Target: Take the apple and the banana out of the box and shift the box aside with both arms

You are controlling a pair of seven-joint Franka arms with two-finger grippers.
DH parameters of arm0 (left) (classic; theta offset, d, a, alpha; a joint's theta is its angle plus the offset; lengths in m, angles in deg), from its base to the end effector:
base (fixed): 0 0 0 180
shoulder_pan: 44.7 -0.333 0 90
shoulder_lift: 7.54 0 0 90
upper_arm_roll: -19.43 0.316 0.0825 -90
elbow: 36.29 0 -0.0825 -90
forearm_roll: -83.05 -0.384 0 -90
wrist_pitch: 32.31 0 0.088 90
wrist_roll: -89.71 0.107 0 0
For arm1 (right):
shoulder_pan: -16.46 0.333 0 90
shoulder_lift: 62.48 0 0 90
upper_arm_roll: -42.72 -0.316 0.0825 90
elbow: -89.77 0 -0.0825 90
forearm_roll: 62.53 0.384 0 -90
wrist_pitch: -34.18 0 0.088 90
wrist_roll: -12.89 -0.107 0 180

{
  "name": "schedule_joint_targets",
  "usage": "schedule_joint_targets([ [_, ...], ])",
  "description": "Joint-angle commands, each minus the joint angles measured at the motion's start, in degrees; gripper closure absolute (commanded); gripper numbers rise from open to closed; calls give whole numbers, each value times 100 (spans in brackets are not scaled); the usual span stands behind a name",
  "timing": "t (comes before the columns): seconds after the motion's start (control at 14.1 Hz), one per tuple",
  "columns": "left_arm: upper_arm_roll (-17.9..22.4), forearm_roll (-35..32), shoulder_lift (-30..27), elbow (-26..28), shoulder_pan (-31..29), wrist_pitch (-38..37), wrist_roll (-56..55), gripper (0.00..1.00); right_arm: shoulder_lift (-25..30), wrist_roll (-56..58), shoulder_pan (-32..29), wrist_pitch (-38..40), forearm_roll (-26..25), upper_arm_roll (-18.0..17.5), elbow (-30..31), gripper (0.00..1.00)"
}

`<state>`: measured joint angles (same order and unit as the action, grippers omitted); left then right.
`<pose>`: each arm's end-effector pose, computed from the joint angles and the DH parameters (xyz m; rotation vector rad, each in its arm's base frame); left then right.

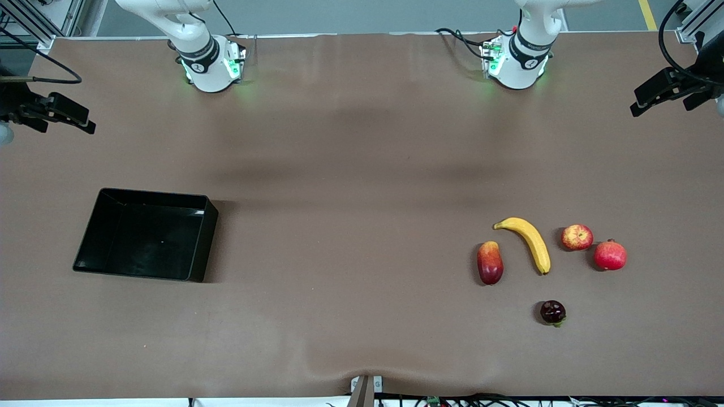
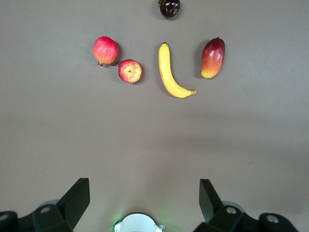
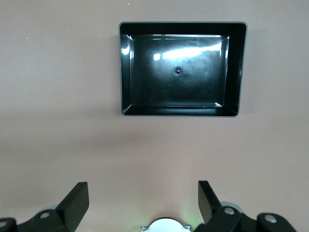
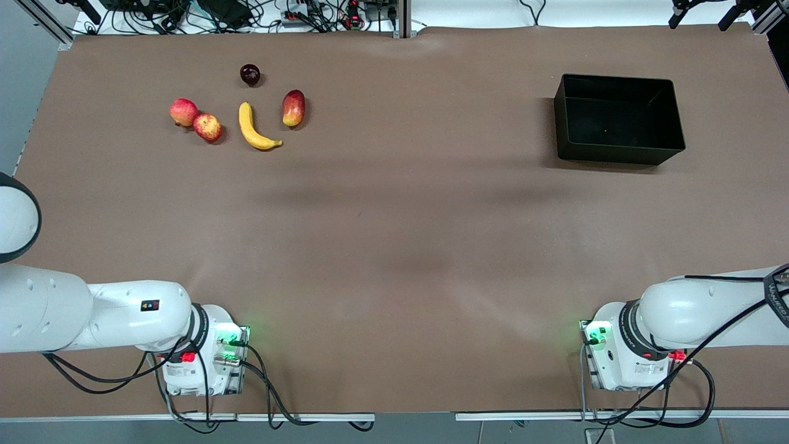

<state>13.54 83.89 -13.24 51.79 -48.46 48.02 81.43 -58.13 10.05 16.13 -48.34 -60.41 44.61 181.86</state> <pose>0.5041 -0.0238 0.6780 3.1357 0.1661 -0.0574 0.5164 -0.0164 0.6374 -3.0967 0.1316 0.1417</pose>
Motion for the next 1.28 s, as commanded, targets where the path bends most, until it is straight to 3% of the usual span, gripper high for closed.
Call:
schedule_joint_targets([
  [0.0, -8, 65, 42, -186, -11, -70, 72, 0, 31, -173, -168, 34, 25, -39, -24, 0],
  [1.21, -175, -146, 60, -195, -2, -96, -7, 0, -189, -103, -160, -36, 78, -57, -235, 0],
])
